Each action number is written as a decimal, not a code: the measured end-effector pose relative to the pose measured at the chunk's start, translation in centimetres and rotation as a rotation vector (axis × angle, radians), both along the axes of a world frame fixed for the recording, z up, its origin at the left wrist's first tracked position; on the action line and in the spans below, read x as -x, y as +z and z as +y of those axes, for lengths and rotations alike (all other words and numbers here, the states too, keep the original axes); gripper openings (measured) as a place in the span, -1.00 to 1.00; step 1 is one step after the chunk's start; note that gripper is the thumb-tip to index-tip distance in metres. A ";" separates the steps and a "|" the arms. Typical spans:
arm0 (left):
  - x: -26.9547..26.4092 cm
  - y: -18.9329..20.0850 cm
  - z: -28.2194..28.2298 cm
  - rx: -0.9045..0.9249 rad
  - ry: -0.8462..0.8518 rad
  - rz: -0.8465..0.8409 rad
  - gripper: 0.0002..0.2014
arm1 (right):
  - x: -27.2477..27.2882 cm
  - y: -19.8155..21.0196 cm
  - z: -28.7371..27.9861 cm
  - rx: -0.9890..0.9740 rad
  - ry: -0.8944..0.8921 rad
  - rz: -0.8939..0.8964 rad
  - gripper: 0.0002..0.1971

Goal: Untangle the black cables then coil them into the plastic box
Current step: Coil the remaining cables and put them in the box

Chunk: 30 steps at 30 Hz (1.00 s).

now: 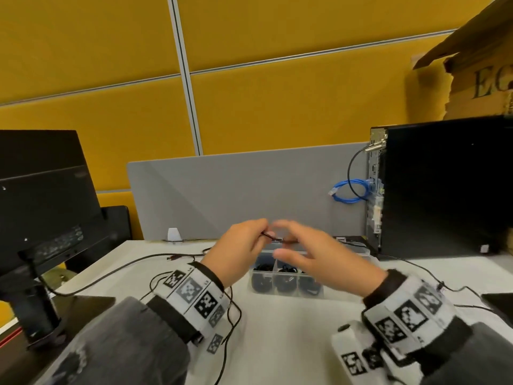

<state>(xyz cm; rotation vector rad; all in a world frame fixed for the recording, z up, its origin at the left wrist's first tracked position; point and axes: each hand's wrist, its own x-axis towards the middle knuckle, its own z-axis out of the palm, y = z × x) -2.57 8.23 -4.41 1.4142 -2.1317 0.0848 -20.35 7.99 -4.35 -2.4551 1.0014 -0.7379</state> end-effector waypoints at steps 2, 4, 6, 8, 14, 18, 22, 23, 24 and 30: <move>0.2 0.2 0.5 -0.020 -0.045 0.056 -0.85 | -0.5 -0.2 0.1 -0.006 0.014 -0.061 -0.81; -1.1 0.2 1.0 -0.067 -0.047 0.127 -0.80 | 2.1 0.0 -1.4 0.038 -0.104 -0.161 -0.74; -3.4 0.2 1.3 -0.080 0.023 0.156 -0.75 | 6.6 0.3 -3.4 0.163 -0.350 -0.209 -0.75; -5.4 0.1 1.1 -0.090 0.101 0.145 -0.73 | 11.4 0.0 -5.0 0.387 -0.706 -0.087 -0.63; -2.7 0.1 0.2 -0.064 0.048 0.069 -0.74 | 9.4 0.0 -3.1 0.549 -0.871 0.450 -0.38; 1.7 0.3 0.2 0.064 -0.103 0.114 -0.78 | 1.2 -0.6 1.0 0.211 -0.276 0.198 -0.61; 0.9 -0.2 -0.1 0.101 -0.079 0.163 -0.81 | 0.4 -1.0 0.9 -0.453 0.020 -0.514 -0.70; 0.6 -0.6 -0.3 0.090 -0.068 0.138 -0.81 | 0.8 -0.7 0.6 -0.565 0.055 -0.606 -0.73; 0.5 -1.0 -0.4 0.081 -0.066 0.115 -0.80 | 1.3 -0.5 0.4 -0.626 0.094 -0.624 -0.76; 1.1 -1.0 -0.9 0.046 -0.081 0.150 -0.81 | 3.4 -1.0 -0.9 -0.495 0.036 -0.260 -0.71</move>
